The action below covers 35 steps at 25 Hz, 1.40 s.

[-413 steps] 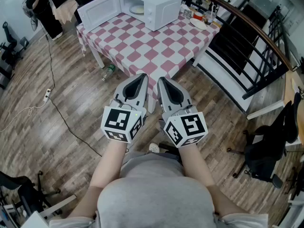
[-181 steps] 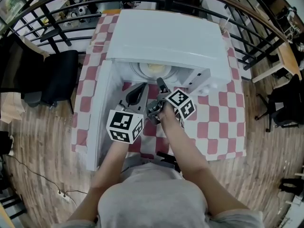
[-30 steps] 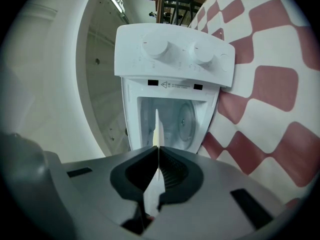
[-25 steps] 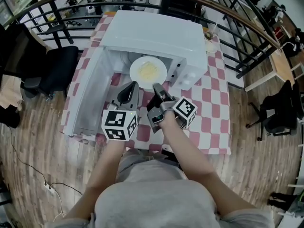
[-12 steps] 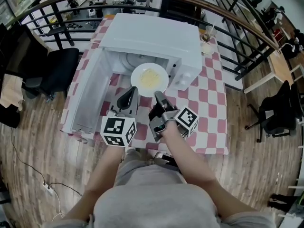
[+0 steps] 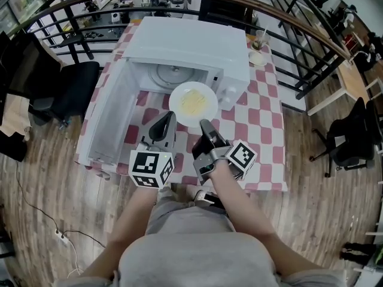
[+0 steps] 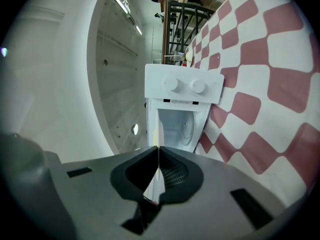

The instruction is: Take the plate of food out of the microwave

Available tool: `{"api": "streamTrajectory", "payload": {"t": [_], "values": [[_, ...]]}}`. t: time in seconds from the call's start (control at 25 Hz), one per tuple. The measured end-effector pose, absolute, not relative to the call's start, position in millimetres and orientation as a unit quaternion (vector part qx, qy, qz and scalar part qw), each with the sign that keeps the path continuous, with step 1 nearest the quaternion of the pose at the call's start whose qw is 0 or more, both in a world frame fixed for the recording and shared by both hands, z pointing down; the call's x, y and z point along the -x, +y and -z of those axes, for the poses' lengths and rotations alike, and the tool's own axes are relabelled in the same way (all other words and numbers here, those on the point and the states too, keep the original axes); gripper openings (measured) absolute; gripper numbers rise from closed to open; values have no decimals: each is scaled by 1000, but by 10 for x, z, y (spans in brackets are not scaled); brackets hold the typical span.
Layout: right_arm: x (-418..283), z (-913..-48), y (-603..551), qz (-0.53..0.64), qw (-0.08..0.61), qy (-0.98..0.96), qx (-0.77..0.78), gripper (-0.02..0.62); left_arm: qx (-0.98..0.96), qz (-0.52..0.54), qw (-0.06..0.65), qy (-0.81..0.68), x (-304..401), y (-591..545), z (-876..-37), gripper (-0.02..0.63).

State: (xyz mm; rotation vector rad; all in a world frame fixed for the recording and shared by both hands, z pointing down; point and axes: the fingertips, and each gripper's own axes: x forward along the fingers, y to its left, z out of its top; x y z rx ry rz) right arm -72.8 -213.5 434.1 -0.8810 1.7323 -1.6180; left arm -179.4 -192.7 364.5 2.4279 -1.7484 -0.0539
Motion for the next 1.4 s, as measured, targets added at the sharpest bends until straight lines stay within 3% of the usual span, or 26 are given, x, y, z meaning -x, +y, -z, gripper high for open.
{"api": "streamTrajectory", "payload": {"t": [1.4], "values": [[608,-4104,-2234,559,360,652,364,31,-812,13,33,-582,1549,-2141,-3583,3]]}}
